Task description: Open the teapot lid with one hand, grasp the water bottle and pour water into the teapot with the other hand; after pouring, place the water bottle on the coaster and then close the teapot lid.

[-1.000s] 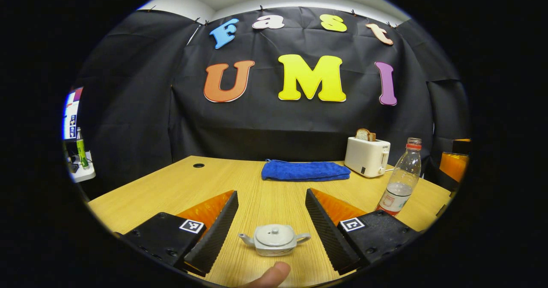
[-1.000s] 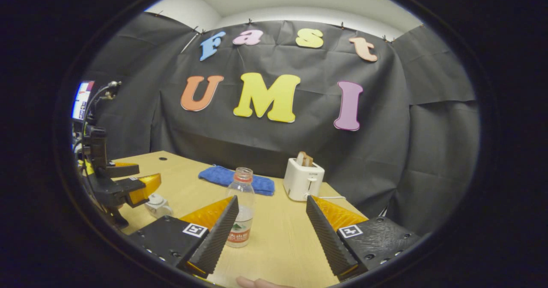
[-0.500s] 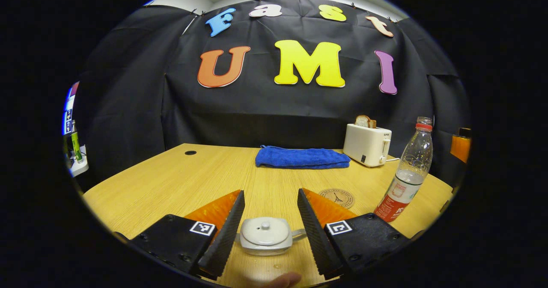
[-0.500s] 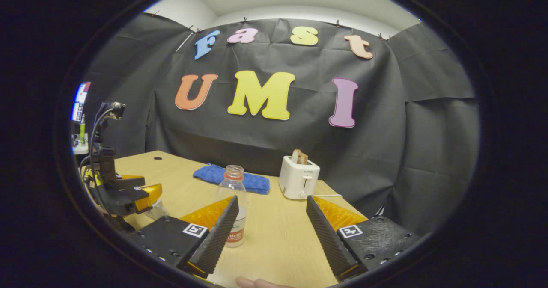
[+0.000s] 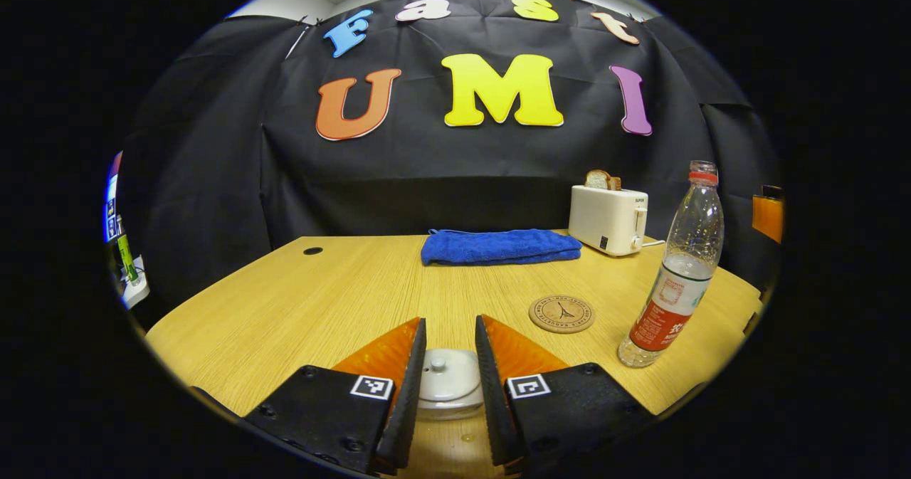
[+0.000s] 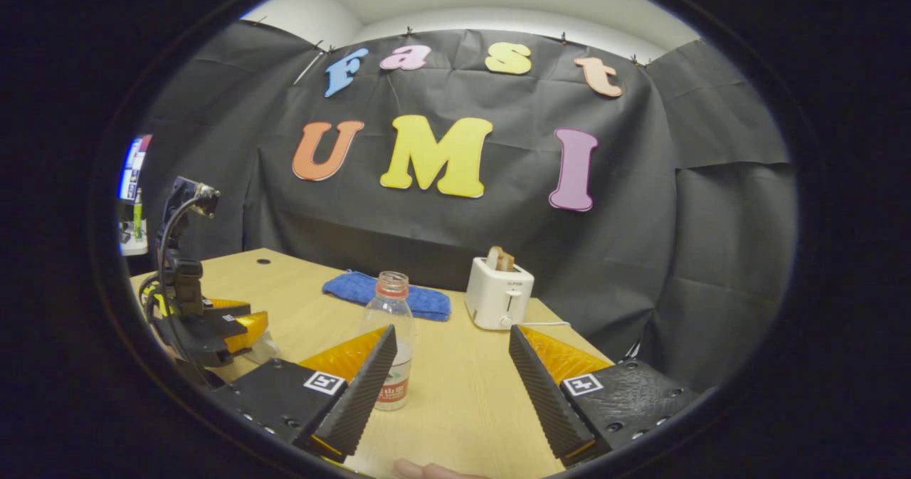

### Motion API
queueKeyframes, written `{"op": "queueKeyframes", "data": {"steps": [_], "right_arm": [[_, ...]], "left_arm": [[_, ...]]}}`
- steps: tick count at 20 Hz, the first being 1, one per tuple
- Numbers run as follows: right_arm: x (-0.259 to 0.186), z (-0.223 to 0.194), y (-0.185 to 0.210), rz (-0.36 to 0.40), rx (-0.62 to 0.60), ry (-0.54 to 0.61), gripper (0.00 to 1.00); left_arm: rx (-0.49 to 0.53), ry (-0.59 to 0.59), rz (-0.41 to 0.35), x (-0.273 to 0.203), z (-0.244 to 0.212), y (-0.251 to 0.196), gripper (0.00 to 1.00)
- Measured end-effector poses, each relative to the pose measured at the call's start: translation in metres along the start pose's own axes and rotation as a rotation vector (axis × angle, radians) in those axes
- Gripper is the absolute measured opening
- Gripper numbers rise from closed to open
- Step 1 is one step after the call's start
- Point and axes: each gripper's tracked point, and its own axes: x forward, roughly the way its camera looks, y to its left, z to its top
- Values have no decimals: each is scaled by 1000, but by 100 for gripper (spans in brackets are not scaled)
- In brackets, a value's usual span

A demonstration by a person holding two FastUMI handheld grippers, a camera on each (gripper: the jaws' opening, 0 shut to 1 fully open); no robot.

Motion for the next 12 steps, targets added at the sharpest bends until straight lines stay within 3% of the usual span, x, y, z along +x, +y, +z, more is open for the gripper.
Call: {"op": "queueKeyframes", "data": {"steps": [1, 6, 8, 12], "right_arm": [[0, 0, 0, 0, -2, 0, 95], [0, 1, 0, 0, -6, 0, 95], [1, -1, 1, 6, -9, 1, 95], [5, -8, 10, 16, -23, 16, 95]], "left_arm": [[2, 8, 6, 2, -3, 2, 36], [2, 0, 27, 0, 0, 9, 21], [1, -2, 25, 1, -1, 9, 10], [0, 4, 22, -1, 2, 11, 5]]}}
